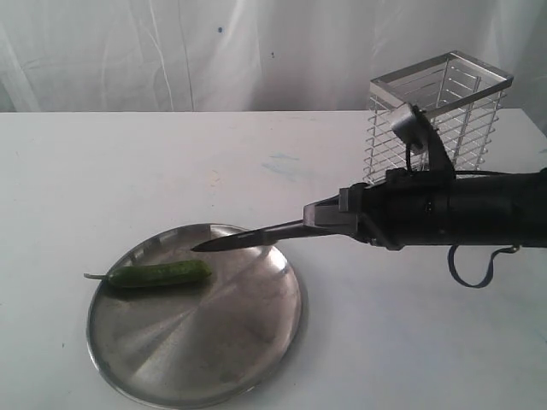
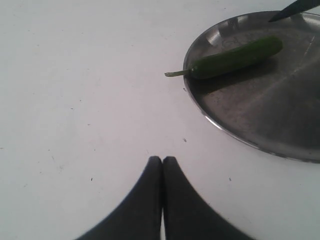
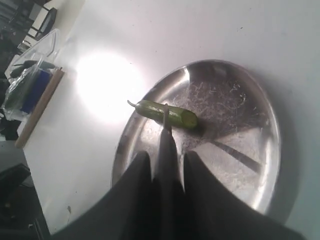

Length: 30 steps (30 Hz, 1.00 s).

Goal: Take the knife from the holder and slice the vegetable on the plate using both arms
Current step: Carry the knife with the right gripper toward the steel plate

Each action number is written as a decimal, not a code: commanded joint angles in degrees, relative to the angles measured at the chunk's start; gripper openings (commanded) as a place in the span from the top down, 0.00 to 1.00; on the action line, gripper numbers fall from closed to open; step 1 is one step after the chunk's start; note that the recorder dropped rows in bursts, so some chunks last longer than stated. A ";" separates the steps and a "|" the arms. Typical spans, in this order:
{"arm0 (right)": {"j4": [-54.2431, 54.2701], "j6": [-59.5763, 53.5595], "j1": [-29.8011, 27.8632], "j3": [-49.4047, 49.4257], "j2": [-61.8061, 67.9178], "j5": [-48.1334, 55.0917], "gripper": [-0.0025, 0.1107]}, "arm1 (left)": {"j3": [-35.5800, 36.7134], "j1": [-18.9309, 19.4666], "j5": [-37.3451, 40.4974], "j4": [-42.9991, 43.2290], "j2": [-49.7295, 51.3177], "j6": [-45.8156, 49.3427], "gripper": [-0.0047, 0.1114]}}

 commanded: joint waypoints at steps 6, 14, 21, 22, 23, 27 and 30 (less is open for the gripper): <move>-0.12 -11.91 0.72 -0.11 -6.44 3.69 0.98 | 0.21 0.13 0.48 -0.63 -0.25 -0.34 0.96; -4.12 -11.71 7.39 -0.11 -18.91 -6.97 0.98 | 0.21 0.13 0.48 -0.63 -0.25 -0.34 0.96; -4.96 -9.40 7.39 -0.11 -21.46 -7.89 0.98 | 0.21 0.13 0.48 -0.63 -0.25 -0.34 0.96; -5.51 -8.56 7.39 -0.11 -21.46 -7.90 0.98 | 0.21 0.13 0.48 -0.63 -0.25 -0.34 0.96; -6.58 -7.28 7.39 -0.11 -21.46 -8.30 0.98 | 0.21 0.13 0.48 -0.63 -0.25 -0.34 0.96; -17.34 10.70 7.39 -0.11 -21.80 -16.24 0.98 | 0.21 0.13 0.48 -0.63 -0.25 -0.34 0.96; -30.28 34.25 8.43 -0.11 -21.80 -25.23 0.98 | 0.21 0.13 0.48 -0.63 -0.25 -0.34 0.96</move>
